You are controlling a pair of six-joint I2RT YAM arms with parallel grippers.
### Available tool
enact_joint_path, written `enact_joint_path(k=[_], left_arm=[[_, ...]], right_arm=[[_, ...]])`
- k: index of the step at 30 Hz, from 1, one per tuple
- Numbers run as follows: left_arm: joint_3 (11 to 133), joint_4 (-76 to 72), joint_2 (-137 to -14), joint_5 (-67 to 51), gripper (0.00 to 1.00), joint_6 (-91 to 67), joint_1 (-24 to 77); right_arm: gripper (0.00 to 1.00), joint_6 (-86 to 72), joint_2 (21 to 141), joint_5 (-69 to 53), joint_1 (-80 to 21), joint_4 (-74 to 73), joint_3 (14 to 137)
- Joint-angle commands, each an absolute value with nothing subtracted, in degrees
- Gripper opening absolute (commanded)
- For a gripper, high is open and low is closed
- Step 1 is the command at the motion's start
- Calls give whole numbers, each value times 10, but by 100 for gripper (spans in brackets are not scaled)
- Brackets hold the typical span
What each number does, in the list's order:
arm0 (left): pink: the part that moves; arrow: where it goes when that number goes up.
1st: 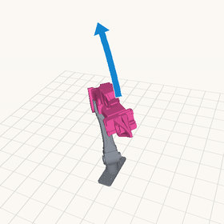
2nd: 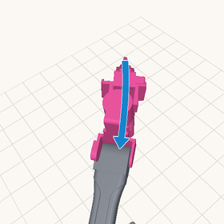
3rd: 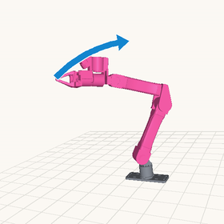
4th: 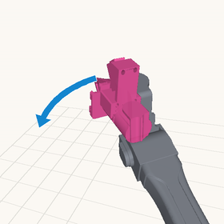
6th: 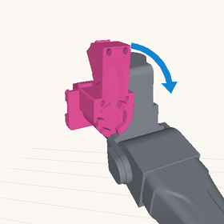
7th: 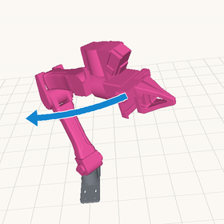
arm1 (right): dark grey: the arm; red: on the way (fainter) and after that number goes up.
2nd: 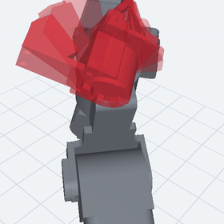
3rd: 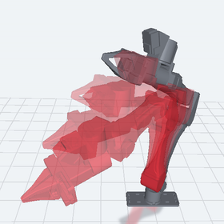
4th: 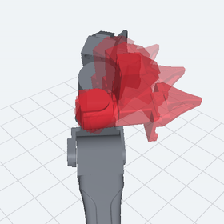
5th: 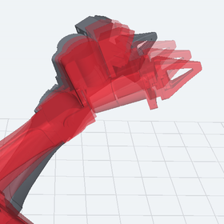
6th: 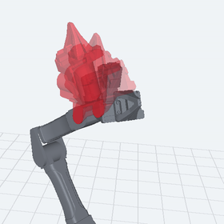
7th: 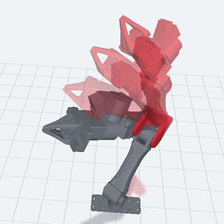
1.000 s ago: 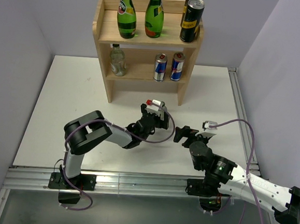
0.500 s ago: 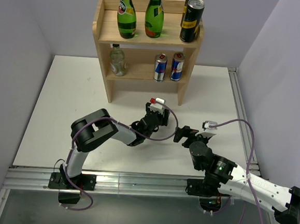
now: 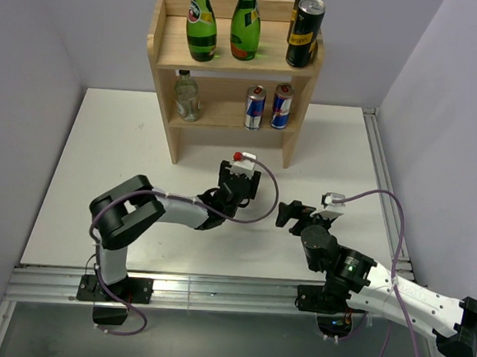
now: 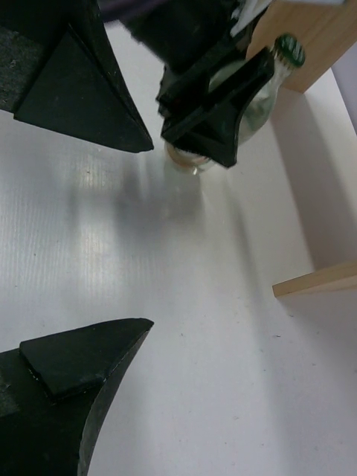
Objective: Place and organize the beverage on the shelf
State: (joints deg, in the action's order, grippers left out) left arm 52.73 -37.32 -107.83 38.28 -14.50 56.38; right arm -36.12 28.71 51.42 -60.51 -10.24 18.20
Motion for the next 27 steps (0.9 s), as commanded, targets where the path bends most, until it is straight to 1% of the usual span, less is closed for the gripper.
enact_joint_path(k=[1, 6, 13, 18, 27], left_arm=[[559, -368, -961, 441, 0, -113, 555], [599, -295, -883, 440, 0, -111, 523], [684, -247, -846, 429, 0, -76, 474], [756, -211, -855, 412, 0, -69, 438], [795, -212, -887, 397, 0, -72, 408]], right_arm=[[99, -363, 290, 529, -607, -83, 175], [99, -362, 290, 528, -607, -83, 175], [99, -361, 293, 527, -606, -82, 176], [99, -361, 297, 529, -607, -81, 177], [99, -361, 296, 527, -607, -80, 176]])
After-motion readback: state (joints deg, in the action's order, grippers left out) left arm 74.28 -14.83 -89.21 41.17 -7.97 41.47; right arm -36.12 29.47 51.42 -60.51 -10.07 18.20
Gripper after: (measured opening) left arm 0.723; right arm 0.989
